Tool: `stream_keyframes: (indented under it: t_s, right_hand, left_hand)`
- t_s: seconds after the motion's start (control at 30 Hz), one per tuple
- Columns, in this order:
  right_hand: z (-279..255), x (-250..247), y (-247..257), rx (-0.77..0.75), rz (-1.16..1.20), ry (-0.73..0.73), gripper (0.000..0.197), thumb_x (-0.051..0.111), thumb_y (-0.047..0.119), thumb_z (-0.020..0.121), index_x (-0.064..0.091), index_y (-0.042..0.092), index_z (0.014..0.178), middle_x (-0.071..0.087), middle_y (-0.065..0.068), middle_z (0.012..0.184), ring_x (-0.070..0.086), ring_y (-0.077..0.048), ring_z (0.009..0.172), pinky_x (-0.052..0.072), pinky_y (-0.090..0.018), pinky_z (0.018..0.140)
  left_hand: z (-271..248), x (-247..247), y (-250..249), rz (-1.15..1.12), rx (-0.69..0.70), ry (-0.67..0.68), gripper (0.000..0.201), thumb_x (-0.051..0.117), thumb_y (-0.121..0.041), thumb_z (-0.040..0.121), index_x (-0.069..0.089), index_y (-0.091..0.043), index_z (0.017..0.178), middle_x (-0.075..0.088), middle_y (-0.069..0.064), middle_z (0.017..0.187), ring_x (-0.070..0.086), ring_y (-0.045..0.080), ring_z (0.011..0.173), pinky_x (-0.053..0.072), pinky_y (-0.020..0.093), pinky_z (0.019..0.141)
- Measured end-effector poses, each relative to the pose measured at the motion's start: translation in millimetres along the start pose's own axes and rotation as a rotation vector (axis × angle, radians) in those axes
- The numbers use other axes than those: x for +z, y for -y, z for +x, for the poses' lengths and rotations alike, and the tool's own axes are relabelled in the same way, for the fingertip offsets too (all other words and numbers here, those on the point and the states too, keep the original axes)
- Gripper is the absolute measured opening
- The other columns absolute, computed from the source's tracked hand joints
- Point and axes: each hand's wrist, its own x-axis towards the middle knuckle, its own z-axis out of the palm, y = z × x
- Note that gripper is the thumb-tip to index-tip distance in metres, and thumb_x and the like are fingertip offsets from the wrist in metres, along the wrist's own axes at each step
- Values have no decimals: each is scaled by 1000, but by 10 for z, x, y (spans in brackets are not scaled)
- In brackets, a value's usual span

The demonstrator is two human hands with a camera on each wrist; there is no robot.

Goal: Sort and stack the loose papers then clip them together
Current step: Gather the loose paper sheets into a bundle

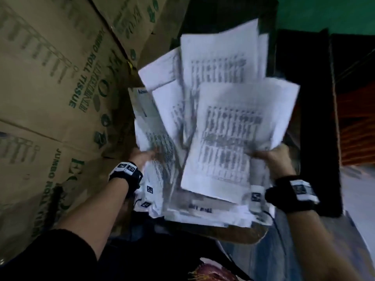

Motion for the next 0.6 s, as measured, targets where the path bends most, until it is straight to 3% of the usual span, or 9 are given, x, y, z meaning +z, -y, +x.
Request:
stream_keyframes:
  t_s: [0.07,0.1,0.17,0.23,0.3,0.43,0.5,0.57,0.6]
  right_hand:
    - [175,380,-244,88,-115,157,41,86,1,61,70,-2,99,72,0,71,65,-12,63,53,-33,65]
    - [243,559,-325,144,-159,236,39,85,3,64,69,0,99,73,1,74,67,-12,67,53,-33,68]
    - [350,814,-458,198,-270,334,34,82,6,72,61,7,98,67,-3,90,64,-20,83,52,-32,71]
    - [427,924,-564,199,-361,286,37,81,8,73,55,6,100,63,-7,98,60,-25,91,50,-31,69]
    - [464,1045,-675,171,-423,217,42,83,12,70,58,-1,101,66,-14,103,62,-28,93,51,-33,73]
    - [413,1383,-640,104,-615,170,23,65,6,82,58,-3,101,64,-22,102,63,-35,94,43,-29,70]
    - [438,1359,-545,150,-557,191,37,71,10,79,54,-1,109,63,-19,107,61,-33,97,45,-30,74]
    - [513,1153,-539,225,-472,142,75,83,42,66,45,7,119,56,-11,119,56,-27,105,46,-35,86]
    - [554,1034,-571,277,-474,75,91,80,59,60,40,10,126,49,-14,131,49,-30,117,43,-42,97]
  left_hand:
    - [43,-27,-39,-220,-23,-3,89,79,-56,65,50,-6,132,51,5,134,51,24,121,41,42,105]
    - [25,-47,-79,-311,-1,-6,84,77,-57,67,51,-9,131,49,2,133,48,23,124,37,45,109]
    - [12,-59,-114,-361,15,2,73,79,-52,66,58,-9,122,55,10,131,50,27,124,38,41,107]
    - [-36,-44,-115,-188,-23,14,72,82,-41,67,57,2,120,58,17,128,53,30,121,42,33,97]
    - [-25,12,-60,9,-42,-18,86,86,-40,60,50,9,121,56,20,127,55,32,117,46,36,96]
    - [-18,132,-80,135,-25,-31,89,90,-31,58,44,8,124,55,22,128,56,34,115,49,41,98]
    - [25,124,-91,146,-37,-27,88,90,-29,58,44,8,124,54,23,131,55,33,117,48,42,100]
    - [92,73,-73,113,-64,-20,87,88,-25,62,42,6,128,48,20,138,49,32,125,43,40,103]
    - [79,49,-73,76,-88,5,87,87,-25,64,41,5,131,46,18,140,46,32,128,39,41,104]
